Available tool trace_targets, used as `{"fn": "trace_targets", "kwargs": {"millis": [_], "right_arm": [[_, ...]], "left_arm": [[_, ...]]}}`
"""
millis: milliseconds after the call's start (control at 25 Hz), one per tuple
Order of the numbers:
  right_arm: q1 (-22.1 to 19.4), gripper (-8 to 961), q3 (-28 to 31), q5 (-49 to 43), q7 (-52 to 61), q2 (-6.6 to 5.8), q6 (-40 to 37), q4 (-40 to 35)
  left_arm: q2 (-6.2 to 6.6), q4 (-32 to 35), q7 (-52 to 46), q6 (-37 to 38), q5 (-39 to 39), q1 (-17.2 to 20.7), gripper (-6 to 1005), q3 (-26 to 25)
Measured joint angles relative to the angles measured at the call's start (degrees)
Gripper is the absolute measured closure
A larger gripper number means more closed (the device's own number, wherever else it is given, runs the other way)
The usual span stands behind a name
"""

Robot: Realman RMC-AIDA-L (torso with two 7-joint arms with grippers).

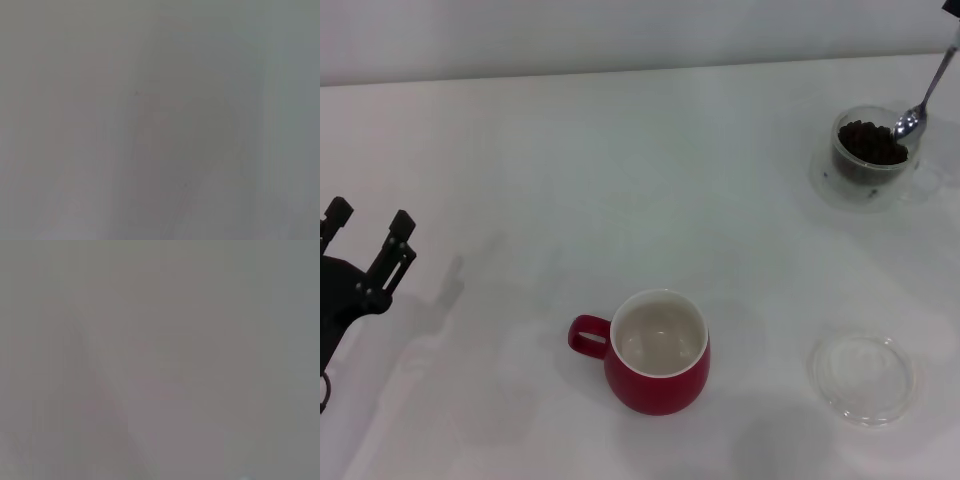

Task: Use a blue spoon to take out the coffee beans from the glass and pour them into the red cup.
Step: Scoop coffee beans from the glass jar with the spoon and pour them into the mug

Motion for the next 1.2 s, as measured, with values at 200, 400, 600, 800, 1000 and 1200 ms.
{"fn": "trace_targets", "kwargs": {"millis": [200, 400, 600, 800, 1000, 1200], "right_arm": [[0.7, 801, -0.2, 1.4, -1.6, 0.36, -2.1, 0.0], [1.4, 801, -0.1, 2.3, -4.4, 1.07, -3.2, 0.0], [1.7, 800, -0.3, 3.4, -8.4, 2.01, -4.7, 0.0], [2.2, 800, -0.7, 3.4, -10.7, 2.54, -6.3, 0.4], [2.6, 799, -0.6, 3.4, -11.6, 3.45, -8.5, 0.3], [2.8, 799, -0.7, 3.4, -14.6, 3.89, -9.2, 0.7]], "left_arm": [[-0.01, -0.4, 0.0, 0.0, 0.1, 0.1, 272, 0.0], [-0.01, -0.9, 0.0, 0.1, 0.1, 0.1, 272, 0.0], [-0.01, -1.1, 0.0, 0.1, 0.1, 0.2, 272, 0.1], [-0.01, -1.1, 0.0, 0.2, 0.1, 0.2, 271, 0.1], [-0.01, -1.1, 0.0, 0.4, 0.1, 0.2, 271, 0.1], [0.07, -1.1, 0.0, 0.4, 0.1, 0.1, 271, 0.1]]}}
